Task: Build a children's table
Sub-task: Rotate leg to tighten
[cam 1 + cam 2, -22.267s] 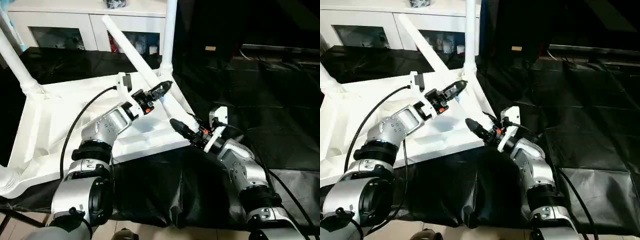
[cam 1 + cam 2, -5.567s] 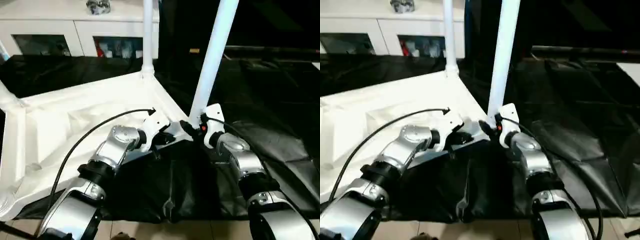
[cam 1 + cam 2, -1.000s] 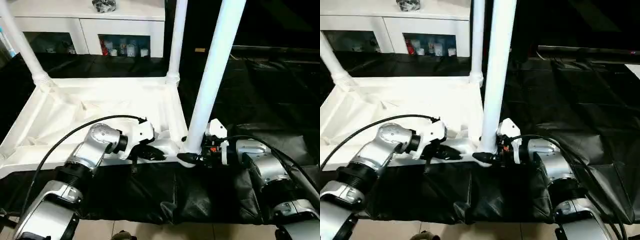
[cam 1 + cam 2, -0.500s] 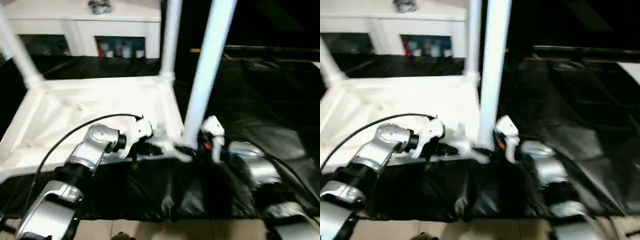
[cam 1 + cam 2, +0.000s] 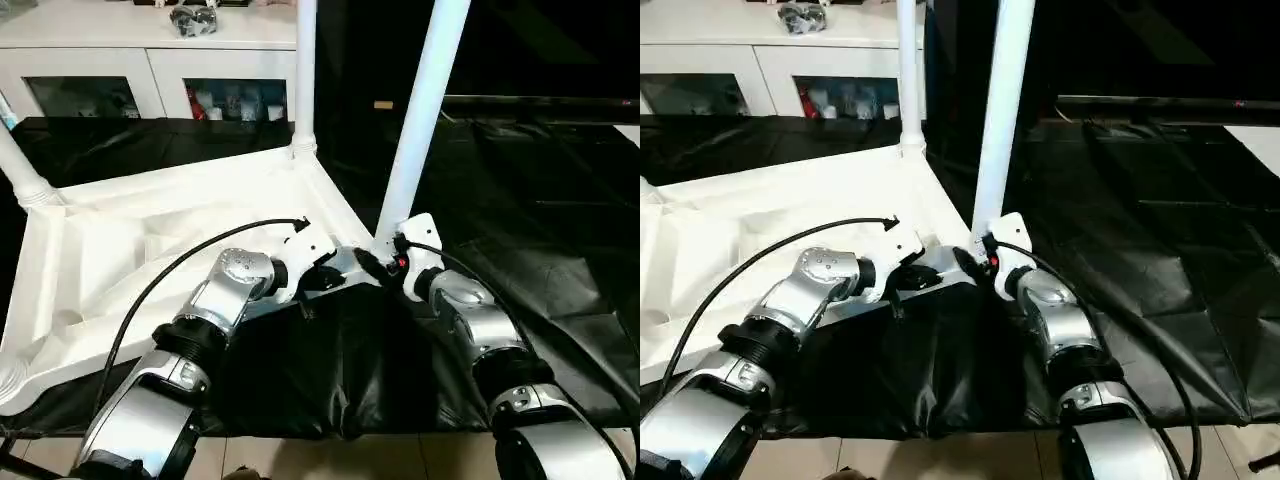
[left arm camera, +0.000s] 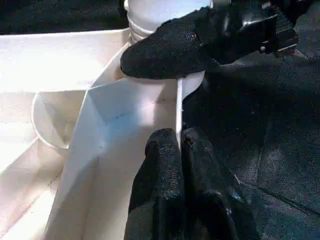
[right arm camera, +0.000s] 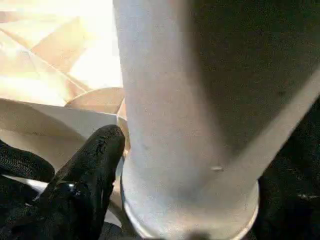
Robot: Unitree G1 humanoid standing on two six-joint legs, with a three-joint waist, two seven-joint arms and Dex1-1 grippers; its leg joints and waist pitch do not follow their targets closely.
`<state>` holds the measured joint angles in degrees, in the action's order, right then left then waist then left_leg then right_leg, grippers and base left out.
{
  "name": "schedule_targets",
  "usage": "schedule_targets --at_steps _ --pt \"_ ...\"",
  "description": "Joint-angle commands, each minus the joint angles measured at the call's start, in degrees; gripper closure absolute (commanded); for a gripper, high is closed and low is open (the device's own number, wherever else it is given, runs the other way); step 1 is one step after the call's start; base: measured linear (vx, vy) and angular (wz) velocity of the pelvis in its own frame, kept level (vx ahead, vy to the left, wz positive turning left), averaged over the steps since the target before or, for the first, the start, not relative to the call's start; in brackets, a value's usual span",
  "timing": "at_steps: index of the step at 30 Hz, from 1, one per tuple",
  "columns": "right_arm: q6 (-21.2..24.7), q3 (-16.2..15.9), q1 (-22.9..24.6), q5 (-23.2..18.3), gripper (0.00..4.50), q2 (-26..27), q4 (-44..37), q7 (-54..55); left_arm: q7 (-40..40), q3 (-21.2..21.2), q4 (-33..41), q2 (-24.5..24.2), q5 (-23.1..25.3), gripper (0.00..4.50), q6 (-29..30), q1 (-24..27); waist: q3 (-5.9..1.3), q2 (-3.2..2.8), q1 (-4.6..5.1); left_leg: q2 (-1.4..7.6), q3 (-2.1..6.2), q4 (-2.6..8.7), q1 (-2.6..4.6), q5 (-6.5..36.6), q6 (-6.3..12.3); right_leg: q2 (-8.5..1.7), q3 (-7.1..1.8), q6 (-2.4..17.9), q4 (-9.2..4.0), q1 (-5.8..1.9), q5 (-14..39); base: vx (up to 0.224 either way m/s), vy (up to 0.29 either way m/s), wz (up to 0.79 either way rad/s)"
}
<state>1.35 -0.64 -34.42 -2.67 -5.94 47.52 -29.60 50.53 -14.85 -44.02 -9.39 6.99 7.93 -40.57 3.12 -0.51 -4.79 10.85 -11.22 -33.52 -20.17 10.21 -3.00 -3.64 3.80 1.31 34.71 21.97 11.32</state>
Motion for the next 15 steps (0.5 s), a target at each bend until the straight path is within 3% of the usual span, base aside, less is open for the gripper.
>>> schedule_targets --at_steps 1,3,7,9,10,12,14,15 --pt "-0.30 -4.71 0.09 0.11 0.62 3.27 0.39 -6.19 0.83 -1.25 0.91 2.71 -1.63 4.50 -2.40 -0.89 -2.78 -0.01 0.28 2.79 2.13 4.78 0.99 21.99 -0.28 -5.51 -3.00 8.18 -6.40 -0.88 26.31 0.000 0.000 0.00" --pt "-0.74 -4.84 0.26 0.07 0.51 2.69 0.21 -6.96 2.00 -1.33 1.22 2.31 -1.86 4.50 -3.28 -0.62 -2.93 -0.08 0.16 2.87 2.00 4.80 0.75 20.38 -0.02 -5.49 -3.16 8.95 -6.01 -1.09 23.31 0.000 0.000 0.00" --pt "-3.41 -6.21 2.51 -0.40 0.51 -1.89 -3.13 -16.31 11.75 -2.61 5.60 -1.04 -3.80 4.50 -4.33 2.33 -3.41 0.18 -0.38 3.05 1.68 4.52 0.17 14.88 1.62 -5.56 -3.22 11.60 -4.82 -1.86 13.46 0.016 -0.002 0.01" --pt "-3.44 -6.51 3.52 -1.51 0.51 -3.49 -5.00 -20.71 13.66 -3.04 6.53 -2.01 -4.02 4.50 -4.97 3.11 -3.67 0.22 -0.74 3.17 1.34 4.06 0.11 11.70 3.14 -5.28 -3.19 12.99 -4.03 -2.07 7.26 0.067 -0.010 0.03" --pt "-3.13 -6.74 4.17 -2.17 0.51 -4.56 -6.22 -23.71 14.47 -3.04 6.83 -2.48 -4.16 4.50 -5.06 3.39 -4.13 0.25 -0.90 3.06 1.21 3.54 -0.25 6.96 4.97 -5.08 -3.03 14.55 -2.97 -2.42 -0.68 0.051 -0.013 0.01" --pt "-1.95 -6.98 5.06 -3.42 0.51 -6.31 -8.20 -28.38 17.22 -3.29 7.68 -3.65 -4.64 4.50 -5.16 3.87 -4.48 0.39 -1.24 2.77 1.11 2.96 -0.62 3.67 6.83 -5.00 -2.96 15.36 -2.25 -2.65 -6.28 0.025 -0.007 0.00" --pt "-0.30 -7.27 5.77 -4.83 0.51 -8.17 -9.96 -33.41 20.18 -3.39 8.46 -4.93 -5.21 4.50 -5.38 4.18 -4.32 0.33 -1.46 2.82 1.03 2.84 -0.87 3.09 8.39 -4.99 -2.82 15.62 -2.20 -2.37 -7.98 0.000 0.000 0.00" --pt "0.17 -7.54 6.02 -5.20 0.51 -8.85 -10.56 -35.14 20.72 -3.38 8.38 -5.34 -5.19 4.50 -5.34 4.10 -4.13 0.24 -1.70 2.85 0.98 2.89 -0.67 5.13 8.33 -4.92 -2.71 15.30 -2.65 -2.26 -4.48 0.000 0.000 0.00"
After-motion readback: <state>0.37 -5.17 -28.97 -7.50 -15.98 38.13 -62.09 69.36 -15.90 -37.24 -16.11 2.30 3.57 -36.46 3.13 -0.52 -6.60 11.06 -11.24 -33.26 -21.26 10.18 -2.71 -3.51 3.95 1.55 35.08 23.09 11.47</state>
